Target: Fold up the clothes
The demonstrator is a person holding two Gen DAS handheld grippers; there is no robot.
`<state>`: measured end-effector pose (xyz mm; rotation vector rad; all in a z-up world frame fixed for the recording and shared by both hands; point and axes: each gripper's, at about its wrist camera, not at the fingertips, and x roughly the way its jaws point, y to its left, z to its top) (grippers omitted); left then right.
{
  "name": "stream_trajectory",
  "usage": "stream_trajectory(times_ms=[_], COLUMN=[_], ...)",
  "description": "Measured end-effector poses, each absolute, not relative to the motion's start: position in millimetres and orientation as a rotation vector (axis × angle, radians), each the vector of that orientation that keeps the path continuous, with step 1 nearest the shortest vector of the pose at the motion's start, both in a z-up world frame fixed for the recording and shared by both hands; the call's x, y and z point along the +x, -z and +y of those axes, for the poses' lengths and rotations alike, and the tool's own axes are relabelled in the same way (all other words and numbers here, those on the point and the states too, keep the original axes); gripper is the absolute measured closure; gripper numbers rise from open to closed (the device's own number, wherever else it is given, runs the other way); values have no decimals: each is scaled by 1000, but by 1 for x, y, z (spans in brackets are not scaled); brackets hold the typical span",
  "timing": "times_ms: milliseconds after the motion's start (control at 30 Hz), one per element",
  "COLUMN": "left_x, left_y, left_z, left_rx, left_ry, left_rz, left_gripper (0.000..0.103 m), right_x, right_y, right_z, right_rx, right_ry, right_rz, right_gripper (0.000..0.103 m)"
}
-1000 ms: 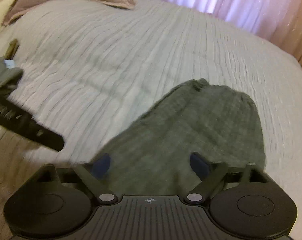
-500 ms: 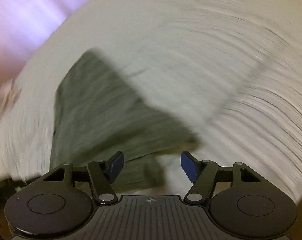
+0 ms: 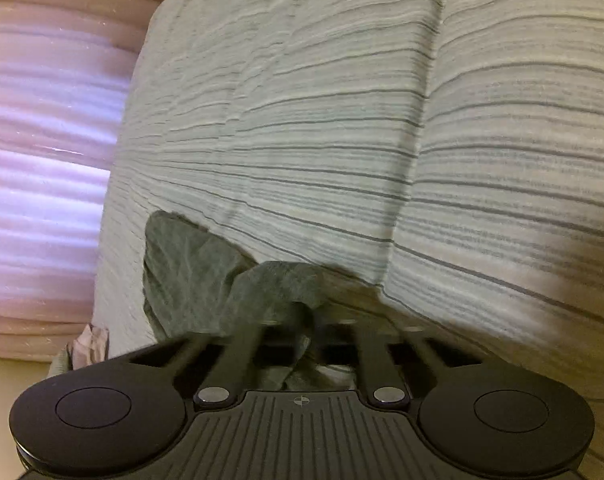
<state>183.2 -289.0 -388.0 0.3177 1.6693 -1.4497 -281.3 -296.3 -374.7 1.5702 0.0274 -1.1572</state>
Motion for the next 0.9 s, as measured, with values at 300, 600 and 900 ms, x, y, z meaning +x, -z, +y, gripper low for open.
stream_trajectory(times_ms=[300, 600, 900], left_x=[228, 230, 239], left_y=[329, 385, 372], left_z=[-279, -253, -261], left_rx=[242, 502, 535], left_ry=[1587, 1441, 1473], left_rz=[1530, 1490, 1484], left_gripper=[103, 103, 89], right_x=[-263, -228, -225], right_y=[321, 356, 307], right_z=[-271, -268, -312], right_rx=[1492, 1439, 1146], right_ry=[1010, 1144, 1216], right_rz=[103, 590, 654], right_gripper=[103, 103, 27])
